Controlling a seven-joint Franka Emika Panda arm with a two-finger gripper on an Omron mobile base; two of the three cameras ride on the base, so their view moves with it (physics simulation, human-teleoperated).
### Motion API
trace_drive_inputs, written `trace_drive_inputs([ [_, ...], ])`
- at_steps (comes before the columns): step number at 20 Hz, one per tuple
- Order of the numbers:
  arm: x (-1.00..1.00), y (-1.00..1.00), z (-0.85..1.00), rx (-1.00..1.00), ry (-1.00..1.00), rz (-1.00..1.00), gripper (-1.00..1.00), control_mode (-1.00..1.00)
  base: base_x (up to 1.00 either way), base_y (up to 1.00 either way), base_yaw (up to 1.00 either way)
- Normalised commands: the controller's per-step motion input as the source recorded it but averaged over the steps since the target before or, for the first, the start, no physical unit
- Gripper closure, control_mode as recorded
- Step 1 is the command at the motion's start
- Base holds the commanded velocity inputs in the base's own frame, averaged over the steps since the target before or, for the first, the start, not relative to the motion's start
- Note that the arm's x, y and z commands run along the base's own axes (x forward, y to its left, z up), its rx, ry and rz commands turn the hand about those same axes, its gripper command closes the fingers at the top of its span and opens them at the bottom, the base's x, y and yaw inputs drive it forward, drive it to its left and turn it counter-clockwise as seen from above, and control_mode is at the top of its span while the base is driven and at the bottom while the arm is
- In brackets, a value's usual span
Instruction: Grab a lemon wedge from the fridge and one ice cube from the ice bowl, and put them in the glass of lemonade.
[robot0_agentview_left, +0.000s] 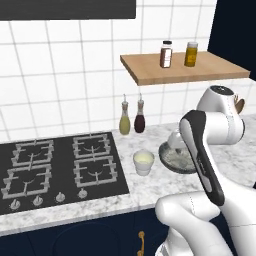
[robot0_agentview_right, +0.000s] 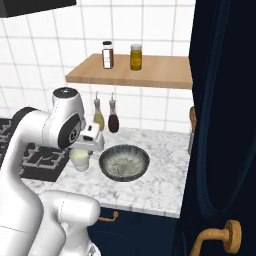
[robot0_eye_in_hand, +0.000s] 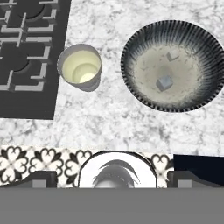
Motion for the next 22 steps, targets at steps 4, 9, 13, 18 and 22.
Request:
trace_drive_inputs([
  [4,0.1,-0.46,-0.39,0.0,-0.04,-0.05,-1.0,-1.0,0.0,0.0,0.0],
  [9,0.17,-0.68,-0.3,0.0,0.01,-0.19,-1.0,-1.0,0.0,0.0,0.0],
  [13,0.31,-0.5,-0.22,0.0,0.01,-0.16,-1.0,-1.0,0.0,0.0,0.0],
  [18,0.38,-0.22,-0.32,0.0,0.0,-0.07,-1.0,-1.0,0.0,0.0,0.0],
  [22,0.2,0.02,-0.31,0.0,0.0,0.0,-1.0,-1.0,0.0,0.0,0.0],
])
